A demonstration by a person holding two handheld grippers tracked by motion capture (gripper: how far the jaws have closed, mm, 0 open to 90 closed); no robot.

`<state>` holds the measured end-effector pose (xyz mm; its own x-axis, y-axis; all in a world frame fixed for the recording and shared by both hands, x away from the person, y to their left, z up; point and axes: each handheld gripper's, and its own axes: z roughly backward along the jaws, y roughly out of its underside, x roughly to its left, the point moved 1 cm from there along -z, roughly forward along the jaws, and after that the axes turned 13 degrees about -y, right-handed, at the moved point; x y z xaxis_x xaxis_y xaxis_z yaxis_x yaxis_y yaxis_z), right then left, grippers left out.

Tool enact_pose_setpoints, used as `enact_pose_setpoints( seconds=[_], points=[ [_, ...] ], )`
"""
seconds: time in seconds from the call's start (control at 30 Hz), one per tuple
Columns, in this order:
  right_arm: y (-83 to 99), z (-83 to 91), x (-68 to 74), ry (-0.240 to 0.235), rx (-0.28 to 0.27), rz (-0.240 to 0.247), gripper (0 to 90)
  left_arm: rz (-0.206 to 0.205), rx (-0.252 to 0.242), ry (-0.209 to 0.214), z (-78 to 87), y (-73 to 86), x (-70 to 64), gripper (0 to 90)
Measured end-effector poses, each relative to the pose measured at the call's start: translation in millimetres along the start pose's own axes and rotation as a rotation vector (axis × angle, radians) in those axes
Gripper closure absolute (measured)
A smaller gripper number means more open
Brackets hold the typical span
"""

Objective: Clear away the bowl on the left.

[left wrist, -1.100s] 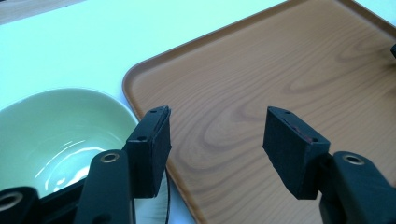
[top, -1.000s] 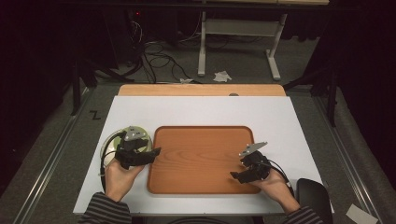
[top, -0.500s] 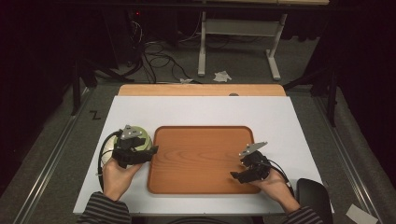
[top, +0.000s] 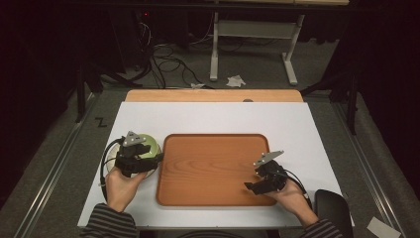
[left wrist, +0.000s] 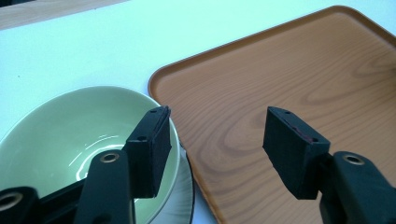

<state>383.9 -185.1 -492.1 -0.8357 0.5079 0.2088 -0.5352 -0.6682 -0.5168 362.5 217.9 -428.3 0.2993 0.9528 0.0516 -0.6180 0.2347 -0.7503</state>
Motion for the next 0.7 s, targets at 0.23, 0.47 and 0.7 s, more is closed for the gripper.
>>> enact_pose_setpoints(
  seconds=[0.23,0.47,0.7],
  points=[
    [0.0,0.1,0.2,-0.003,0.004,0.003,33.8,0.012,-0.001,-0.007,0.8,0.2,4.6,41.7],
    [0.0,-0.1,-0.5,-0.001,0.005,0.004,33.8,0.027,-0.001,-0.021,0.7,0.7,10.8,41.7],
    [0.0,-0.3,-0.4,-0.003,0.006,0.005,33.8,0.036,-0.003,-0.049,2.0,1.6,17.9,41.8]
  ],
)
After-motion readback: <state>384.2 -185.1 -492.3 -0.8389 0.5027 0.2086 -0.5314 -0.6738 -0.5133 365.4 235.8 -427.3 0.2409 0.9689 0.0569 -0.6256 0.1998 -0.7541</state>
